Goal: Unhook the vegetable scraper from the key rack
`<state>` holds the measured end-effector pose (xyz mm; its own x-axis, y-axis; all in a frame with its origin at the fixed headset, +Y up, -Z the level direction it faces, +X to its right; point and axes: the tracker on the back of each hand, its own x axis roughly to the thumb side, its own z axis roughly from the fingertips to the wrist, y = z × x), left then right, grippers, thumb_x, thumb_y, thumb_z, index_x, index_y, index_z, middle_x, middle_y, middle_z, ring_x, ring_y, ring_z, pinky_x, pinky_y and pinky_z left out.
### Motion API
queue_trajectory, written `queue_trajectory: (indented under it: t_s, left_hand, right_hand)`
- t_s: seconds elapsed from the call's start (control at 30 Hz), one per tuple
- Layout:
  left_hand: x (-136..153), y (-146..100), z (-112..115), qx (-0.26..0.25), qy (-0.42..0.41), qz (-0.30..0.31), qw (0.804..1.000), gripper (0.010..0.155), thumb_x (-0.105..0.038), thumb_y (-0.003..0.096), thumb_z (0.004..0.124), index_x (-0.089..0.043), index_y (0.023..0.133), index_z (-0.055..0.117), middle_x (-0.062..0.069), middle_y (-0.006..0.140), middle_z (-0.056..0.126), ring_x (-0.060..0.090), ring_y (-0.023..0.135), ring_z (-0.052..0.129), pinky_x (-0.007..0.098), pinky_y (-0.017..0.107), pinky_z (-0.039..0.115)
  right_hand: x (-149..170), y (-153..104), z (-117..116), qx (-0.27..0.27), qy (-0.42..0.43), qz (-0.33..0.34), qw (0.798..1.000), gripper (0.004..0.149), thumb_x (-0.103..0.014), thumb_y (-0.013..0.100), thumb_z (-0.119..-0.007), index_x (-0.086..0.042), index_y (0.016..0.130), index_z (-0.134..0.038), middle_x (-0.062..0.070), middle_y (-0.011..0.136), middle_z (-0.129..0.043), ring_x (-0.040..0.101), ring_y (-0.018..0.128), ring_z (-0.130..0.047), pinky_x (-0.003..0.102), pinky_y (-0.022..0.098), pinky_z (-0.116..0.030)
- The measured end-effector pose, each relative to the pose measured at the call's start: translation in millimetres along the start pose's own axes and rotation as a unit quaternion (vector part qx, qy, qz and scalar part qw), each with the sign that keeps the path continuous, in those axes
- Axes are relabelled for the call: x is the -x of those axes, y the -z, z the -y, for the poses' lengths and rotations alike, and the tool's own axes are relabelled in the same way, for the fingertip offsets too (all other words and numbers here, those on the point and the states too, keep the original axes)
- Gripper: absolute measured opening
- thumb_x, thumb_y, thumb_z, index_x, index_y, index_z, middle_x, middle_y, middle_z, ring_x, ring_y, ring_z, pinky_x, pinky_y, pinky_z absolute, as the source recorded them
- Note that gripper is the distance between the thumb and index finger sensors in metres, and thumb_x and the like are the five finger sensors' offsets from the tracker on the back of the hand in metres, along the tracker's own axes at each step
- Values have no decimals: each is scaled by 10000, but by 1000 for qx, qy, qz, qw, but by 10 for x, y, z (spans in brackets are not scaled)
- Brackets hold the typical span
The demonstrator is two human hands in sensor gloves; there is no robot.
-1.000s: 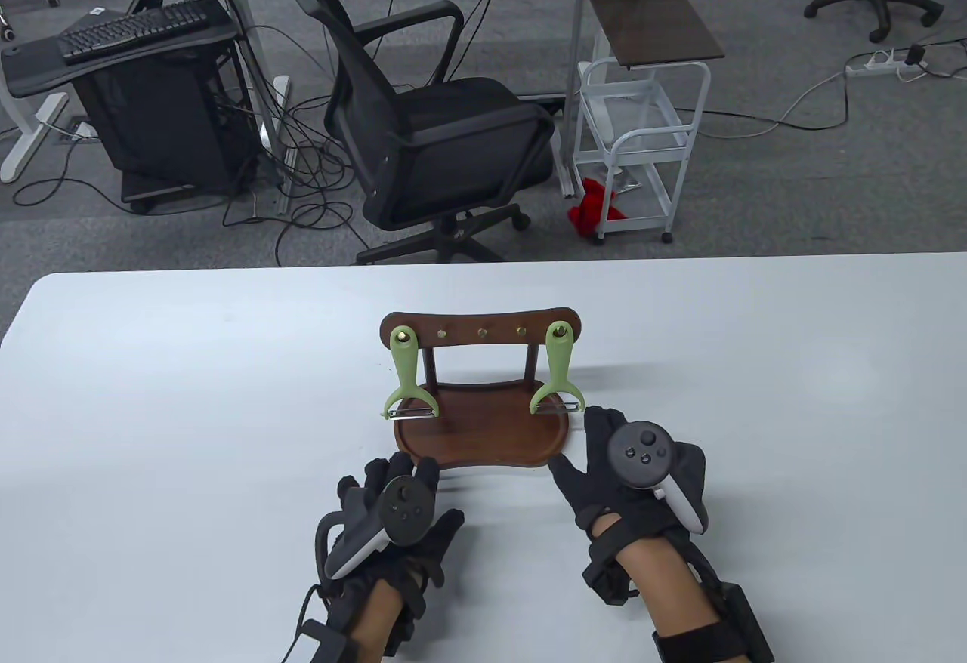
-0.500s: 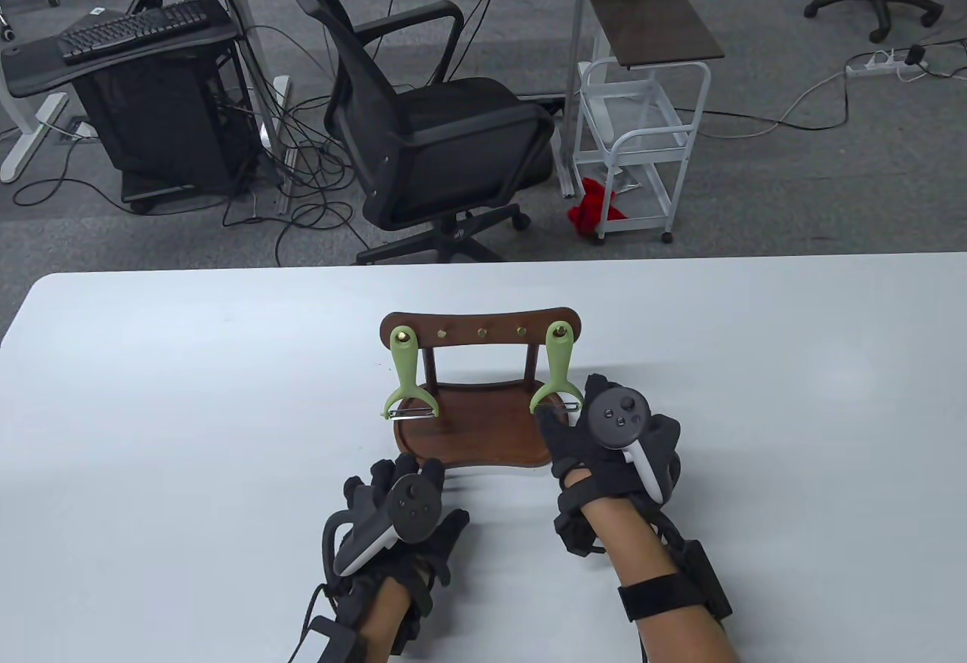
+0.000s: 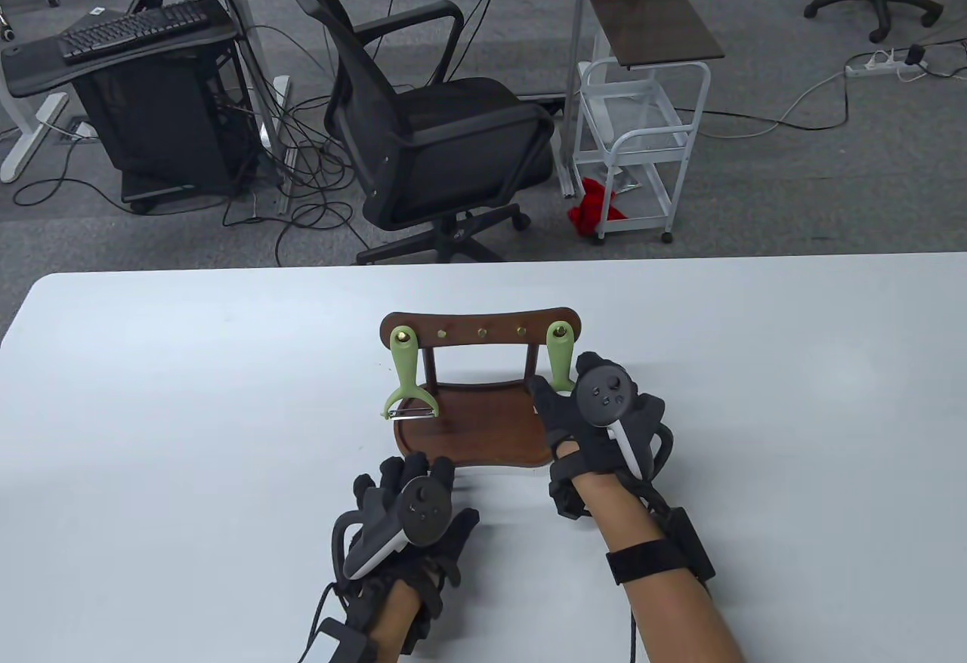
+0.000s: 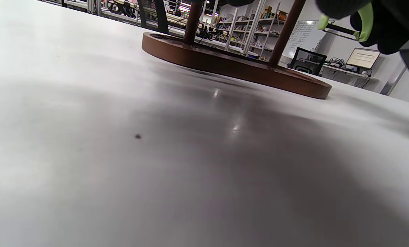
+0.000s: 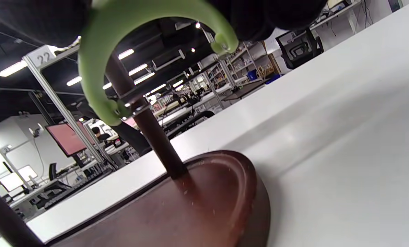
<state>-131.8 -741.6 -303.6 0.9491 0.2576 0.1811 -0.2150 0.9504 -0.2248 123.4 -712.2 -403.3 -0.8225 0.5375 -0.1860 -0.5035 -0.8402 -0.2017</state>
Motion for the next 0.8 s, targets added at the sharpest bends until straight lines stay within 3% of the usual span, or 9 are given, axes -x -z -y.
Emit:
queue_trajectory:
  t_s: [0.3, 0.8]
  left_hand:
    - [22, 0, 6, -6, 3, -10, 1000, 758, -553, 549, 644, -208, 1142, 320, 199, 1161, 199, 551, 1058, 173, 784, 645, 116]
    - [33, -8, 33, 3, 5, -19, 1000, 760, -555, 548, 647, -212, 1142, 318, 195, 1161, 198, 551, 1058, 171, 784, 645, 115]
  right_hand:
    - [-36, 12, 83, 14, 22, 24, 999, 589, -599, 467, -766, -256, 920, -613, 41, 925, -724, 290, 759, -766, 412, 492, -719]
    - [-86, -11, 174, 22, 28, 55, 998, 548, -570, 471, -764, -233, 894, -671, 64, 883, -779, 302, 712, -807, 420, 454, -741]
